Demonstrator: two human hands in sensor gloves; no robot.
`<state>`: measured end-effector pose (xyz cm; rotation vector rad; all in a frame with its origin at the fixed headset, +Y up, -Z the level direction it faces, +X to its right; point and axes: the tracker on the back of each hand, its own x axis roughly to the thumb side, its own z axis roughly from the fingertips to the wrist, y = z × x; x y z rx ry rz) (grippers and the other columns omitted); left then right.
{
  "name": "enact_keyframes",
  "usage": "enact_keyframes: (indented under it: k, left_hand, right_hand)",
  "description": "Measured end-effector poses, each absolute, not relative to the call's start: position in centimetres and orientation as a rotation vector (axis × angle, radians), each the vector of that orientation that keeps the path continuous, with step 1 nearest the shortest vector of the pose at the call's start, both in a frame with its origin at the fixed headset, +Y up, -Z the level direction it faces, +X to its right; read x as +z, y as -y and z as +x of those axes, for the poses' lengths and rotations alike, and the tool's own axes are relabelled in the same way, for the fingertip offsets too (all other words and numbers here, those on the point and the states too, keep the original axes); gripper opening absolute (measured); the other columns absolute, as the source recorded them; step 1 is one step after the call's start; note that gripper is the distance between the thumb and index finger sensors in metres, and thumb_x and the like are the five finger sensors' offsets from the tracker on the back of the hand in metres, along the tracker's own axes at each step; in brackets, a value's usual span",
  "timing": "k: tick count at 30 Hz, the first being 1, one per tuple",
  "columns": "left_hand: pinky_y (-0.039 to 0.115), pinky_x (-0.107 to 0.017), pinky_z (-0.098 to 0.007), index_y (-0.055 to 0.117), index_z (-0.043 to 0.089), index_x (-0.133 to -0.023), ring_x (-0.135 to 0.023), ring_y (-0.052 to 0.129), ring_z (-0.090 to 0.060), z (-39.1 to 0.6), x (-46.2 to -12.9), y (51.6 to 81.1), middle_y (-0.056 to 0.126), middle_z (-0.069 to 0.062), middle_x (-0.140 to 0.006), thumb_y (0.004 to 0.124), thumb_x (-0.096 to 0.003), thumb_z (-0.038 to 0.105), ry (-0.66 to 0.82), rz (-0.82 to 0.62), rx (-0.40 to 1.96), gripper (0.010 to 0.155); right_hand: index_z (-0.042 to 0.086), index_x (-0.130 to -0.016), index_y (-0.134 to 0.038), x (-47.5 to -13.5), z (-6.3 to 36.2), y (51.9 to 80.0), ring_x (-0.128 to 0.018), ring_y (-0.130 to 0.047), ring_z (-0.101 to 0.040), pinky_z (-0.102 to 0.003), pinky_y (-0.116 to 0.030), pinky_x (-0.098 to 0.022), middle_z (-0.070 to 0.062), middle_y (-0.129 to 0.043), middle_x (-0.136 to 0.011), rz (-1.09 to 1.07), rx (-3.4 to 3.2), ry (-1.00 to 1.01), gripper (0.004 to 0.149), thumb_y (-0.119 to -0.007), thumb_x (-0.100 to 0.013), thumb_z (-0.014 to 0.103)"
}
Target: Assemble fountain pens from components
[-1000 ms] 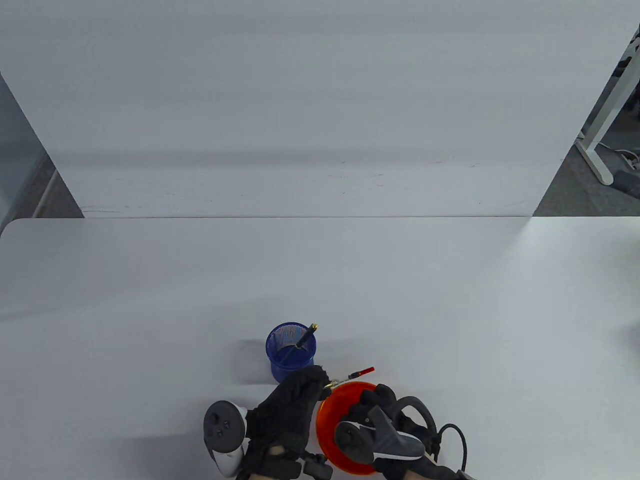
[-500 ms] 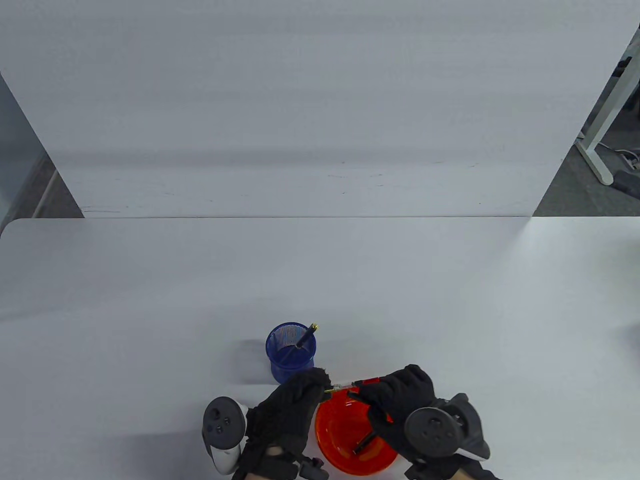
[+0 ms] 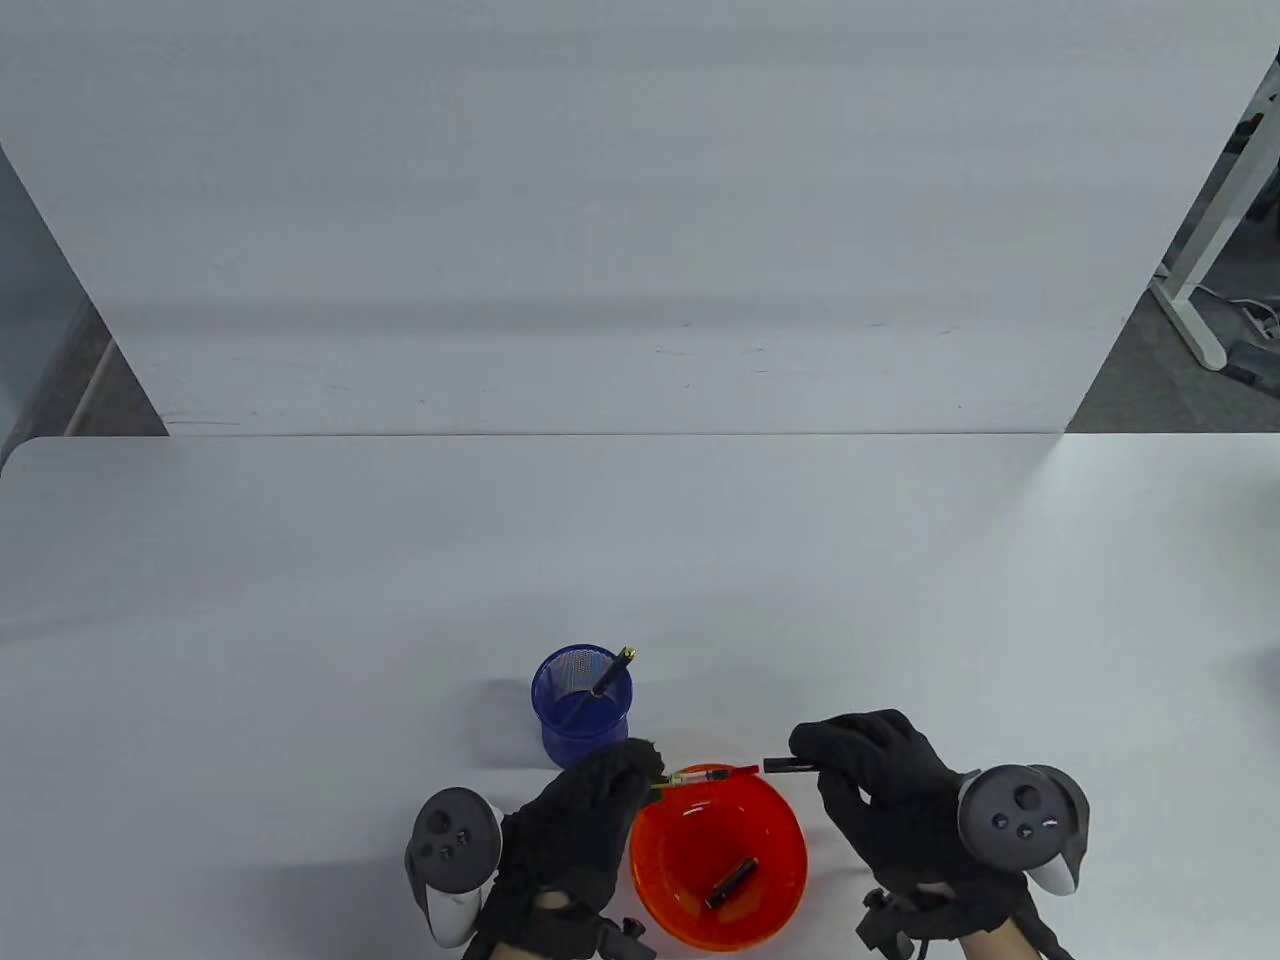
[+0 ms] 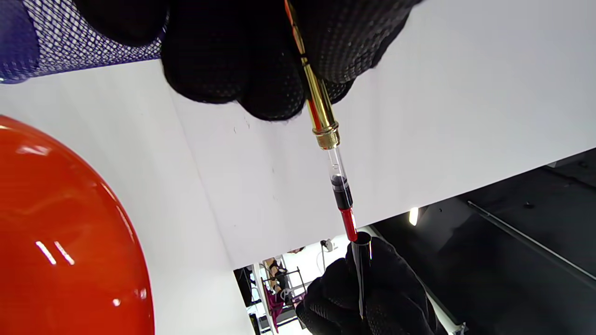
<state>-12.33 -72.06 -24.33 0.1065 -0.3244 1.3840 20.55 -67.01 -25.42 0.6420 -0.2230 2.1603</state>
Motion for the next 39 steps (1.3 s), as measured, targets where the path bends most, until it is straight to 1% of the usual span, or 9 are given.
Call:
enact_keyframes:
  k: [10,11,20,26,30,32,35,37,39]
  left_hand:
    - [0.06,-0.062,-0.072,0.08,0.011,-0.097,-0.072,0.087,-0.048,-12.2,-24.3,71.9,0.089,-0.023,-0.086,0.076,-0.059,0.019,0.337,0.109,1.382,0.039]
    - [0.06,-0.062,-0.072,0.08,0.011,-0.097,-0.072,0.088,-0.048,-12.1,-24.3,71.9,0.089,-0.023,-0.086,0.076,-0.0589,0.019,0.342,0.103,1.378,0.039]
    - [0.063,-0.061,-0.071,0.083,0.01,-0.095,-0.07,0.092,-0.047,-11.3,-24.0,71.8,0.094,-0.022,-0.084,0.079,-0.0581,0.02,0.367,0.105,1.353,0.038]
    - [0.064,-0.06,-0.071,0.083,0.01,-0.095,-0.069,0.093,-0.046,-11.0,-23.9,71.8,0.094,-0.022,-0.083,0.079,-0.058,0.02,0.378,0.082,1.354,0.038]
    - [0.065,-0.06,-0.07,0.083,0.01,-0.095,-0.068,0.094,-0.045,-11.1,-24.1,72.4,0.094,-0.021,-0.083,0.079,-0.058,0.021,0.336,-0.001,1.499,0.039]
    - [0.064,-0.06,-0.071,0.083,0.01,-0.095,-0.068,0.094,-0.046,-11.1,-24.1,72.6,0.094,-0.022,-0.083,0.079,-0.0579,0.02,0.316,-0.032,1.551,0.038]
    - [0.065,-0.06,-0.071,0.083,0.01,-0.095,-0.068,0.094,-0.046,-11.3,-24.1,72.6,0.094,-0.022,-0.083,0.079,-0.0579,0.02,0.29,-0.014,1.545,0.039]
    - [0.065,-0.06,-0.071,0.083,0.01,-0.095,-0.068,0.094,-0.045,-11.5,-24.1,72.5,0.094,-0.021,-0.083,0.079,-0.0578,0.02,0.28,0.002,1.544,0.039]
    - [0.064,-0.06,-0.071,0.083,0.011,-0.095,-0.069,0.093,-0.046,-11.6,-24.0,72.5,0.094,-0.022,-0.083,0.079,-0.058,0.02,0.262,0.006,1.56,0.038]
  right_hand:
    - [0.017,-0.094,-0.083,-25.3,20.3,66.9,-0.076,-0.078,-0.046,-0.073,-0.047,-0.068,-0.016,-0.088,-0.087,0.653,2.193,0.223,0.041,-0.076,-0.055,0.031]
    - [0.016,-0.094,-0.082,-25.3,20.1,66.9,-0.076,-0.078,-0.046,-0.073,-0.048,-0.068,-0.015,-0.088,-0.087,0.669,2.183,0.209,0.042,-0.076,-0.055,0.031]
    - [0.013,-0.095,-0.081,-24.8,18.3,67.3,-0.074,-0.084,-0.044,-0.072,-0.052,-0.066,-0.016,-0.092,-0.087,0.751,2.197,0.18,0.044,-0.078,-0.056,0.031]
    - [0.012,-0.096,-0.08,-24.5,17.3,67.6,-0.071,-0.086,-0.043,-0.071,-0.054,-0.066,-0.016,-0.093,-0.086,0.779,2.161,0.165,0.044,-0.079,-0.055,0.031]
    - [0.012,-0.096,-0.08,-24.8,17.5,68.0,-0.069,-0.088,-0.042,-0.07,-0.057,-0.065,-0.015,-0.095,-0.084,0.752,2.102,0.152,0.046,-0.079,-0.055,0.033]
    - [0.012,-0.098,-0.078,-25.1,17.7,68.2,-0.071,-0.087,-0.043,-0.071,-0.057,-0.065,-0.017,-0.094,-0.087,0.747,2.055,0.122,0.049,-0.079,-0.055,0.036]
    - [0.014,-0.105,-0.069,-25.3,18.1,68.3,-0.084,-0.079,-0.049,-0.073,-0.052,-0.066,-0.024,-0.081,-0.103,0.728,2.01,0.026,0.058,-0.081,-0.055,0.041]
    - [0.021,-0.106,-0.068,-25.4,18.5,68.1,-0.089,-0.073,-0.051,-0.074,-0.05,-0.067,-0.027,-0.072,-0.11,0.703,1.984,0.029,0.056,-0.083,-0.055,0.037]
    - [0.025,-0.103,-0.073,-25.6,18.9,68.1,-0.09,-0.073,-0.051,-0.074,-0.05,-0.067,-0.027,-0.071,-0.111,0.696,1.947,0.026,0.05,-0.084,-0.055,0.03]
